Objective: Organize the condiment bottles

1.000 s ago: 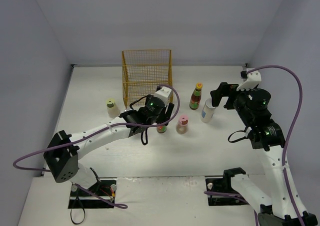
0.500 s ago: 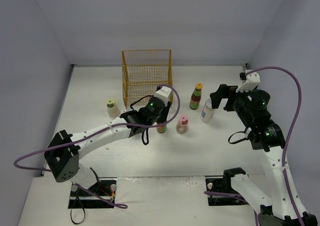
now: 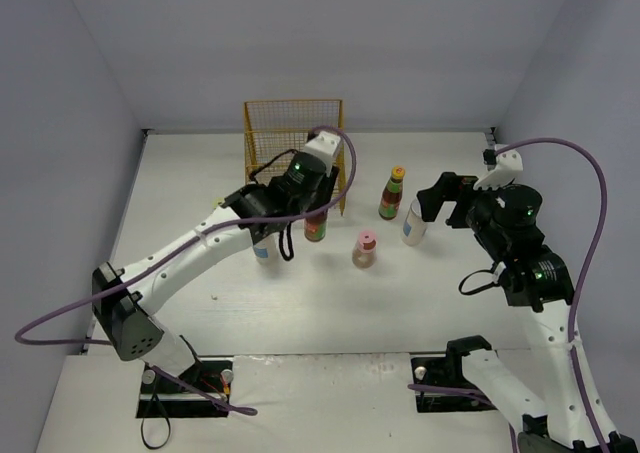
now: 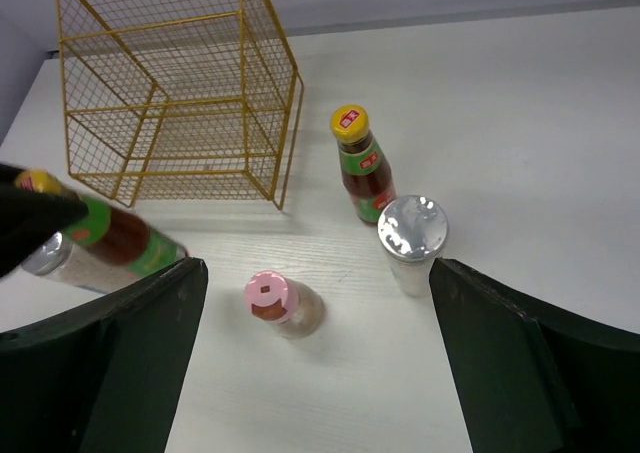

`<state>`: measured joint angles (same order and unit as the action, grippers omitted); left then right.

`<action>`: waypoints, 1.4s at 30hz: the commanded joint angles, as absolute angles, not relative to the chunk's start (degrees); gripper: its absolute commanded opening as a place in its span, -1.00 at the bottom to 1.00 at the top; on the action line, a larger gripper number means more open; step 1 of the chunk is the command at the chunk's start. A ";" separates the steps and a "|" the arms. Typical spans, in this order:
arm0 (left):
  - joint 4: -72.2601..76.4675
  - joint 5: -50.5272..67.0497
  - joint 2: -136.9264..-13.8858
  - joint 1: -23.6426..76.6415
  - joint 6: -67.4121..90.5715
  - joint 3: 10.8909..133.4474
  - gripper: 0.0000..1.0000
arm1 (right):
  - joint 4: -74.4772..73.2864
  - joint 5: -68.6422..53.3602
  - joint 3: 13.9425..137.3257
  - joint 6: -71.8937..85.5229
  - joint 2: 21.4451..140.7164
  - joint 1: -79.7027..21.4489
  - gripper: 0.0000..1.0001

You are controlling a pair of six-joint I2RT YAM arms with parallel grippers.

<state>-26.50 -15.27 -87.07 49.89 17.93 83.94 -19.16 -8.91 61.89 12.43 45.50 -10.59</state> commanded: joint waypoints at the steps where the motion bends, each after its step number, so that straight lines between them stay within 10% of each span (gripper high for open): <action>1: -24.96 -18.02 -84.72 47.03 15.74 95.61 -1.00 | -18.28 -8.09 64.86 16.78 45.35 -12.39 1.00; 15: -33.67 -16.70 -100.98 35.60 4.48 134.81 -1.00 | -20.04 -9.40 65.39 15.91 42.28 -18.72 1.00; 42: -14.51 -9.84 -104.33 24.87 2.37 132.80 -1.00 | -19.95 -11.77 62.67 15.21 42.63 -18.63 1.00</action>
<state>-27.90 -10.09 -106.63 25.98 3.22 130.37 -23.59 -9.96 62.78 15.81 42.06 -18.46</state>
